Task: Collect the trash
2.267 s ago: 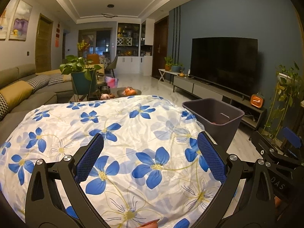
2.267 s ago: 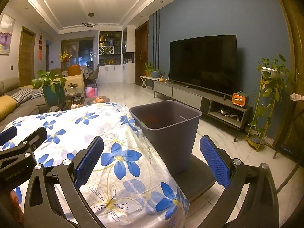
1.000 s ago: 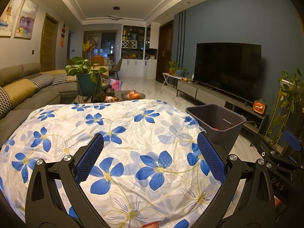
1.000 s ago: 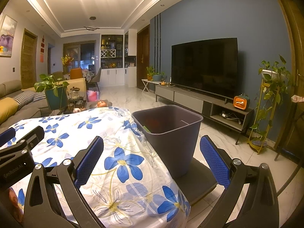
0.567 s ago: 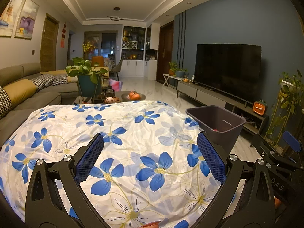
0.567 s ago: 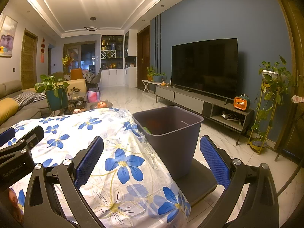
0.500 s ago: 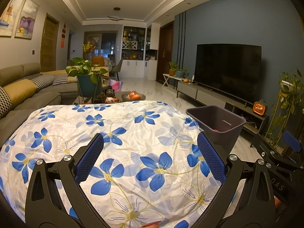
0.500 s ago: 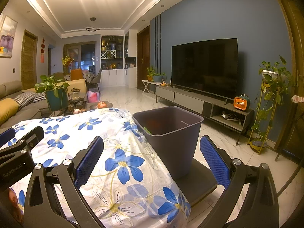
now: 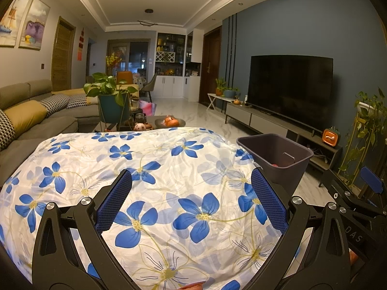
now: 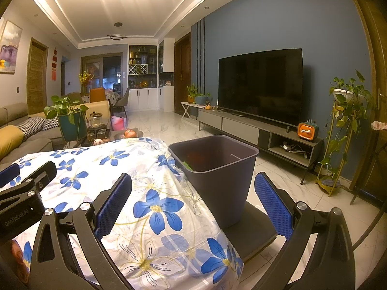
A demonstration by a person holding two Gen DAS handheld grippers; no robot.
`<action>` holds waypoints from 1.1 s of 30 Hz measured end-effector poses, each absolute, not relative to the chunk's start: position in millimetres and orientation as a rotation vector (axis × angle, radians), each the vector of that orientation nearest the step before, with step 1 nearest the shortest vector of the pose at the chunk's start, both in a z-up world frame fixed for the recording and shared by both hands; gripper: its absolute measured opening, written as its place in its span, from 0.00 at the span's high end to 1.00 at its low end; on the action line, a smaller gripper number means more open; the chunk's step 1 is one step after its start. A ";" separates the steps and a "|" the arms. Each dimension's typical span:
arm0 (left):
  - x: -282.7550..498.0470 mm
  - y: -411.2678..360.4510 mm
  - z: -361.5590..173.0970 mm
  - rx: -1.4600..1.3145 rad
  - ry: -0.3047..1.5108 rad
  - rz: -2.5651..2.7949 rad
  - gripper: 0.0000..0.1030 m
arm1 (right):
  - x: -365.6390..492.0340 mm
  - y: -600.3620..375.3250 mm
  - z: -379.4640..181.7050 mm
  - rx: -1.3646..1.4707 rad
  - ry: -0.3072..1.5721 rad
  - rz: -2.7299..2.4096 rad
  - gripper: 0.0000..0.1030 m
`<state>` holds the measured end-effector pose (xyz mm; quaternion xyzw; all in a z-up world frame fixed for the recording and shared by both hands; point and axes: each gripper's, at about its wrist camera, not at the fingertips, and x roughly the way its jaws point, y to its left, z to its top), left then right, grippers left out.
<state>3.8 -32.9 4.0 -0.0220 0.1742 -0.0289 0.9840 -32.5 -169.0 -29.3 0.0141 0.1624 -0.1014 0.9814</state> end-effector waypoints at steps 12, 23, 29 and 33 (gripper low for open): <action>4.2 -32.2 3.6 -0.046 0.350 -0.058 0.06 | -32.7 -168.9 -29.9 0.029 0.326 -0.205 0.05; 3.8 -31.0 2.9 -0.047 0.349 -0.059 0.06 | -31.6 -168.0 -29.3 0.029 0.324 -0.204 0.05; 4.0 -30.8 2.7 -0.048 0.350 -0.059 0.06 | -31.8 -168.0 -29.2 0.028 0.321 -0.203 0.05; 4.2 -31.2 3.1 -0.045 0.349 -0.056 0.06 | -31.8 -168.0 -29.4 0.030 0.323 -0.203 0.05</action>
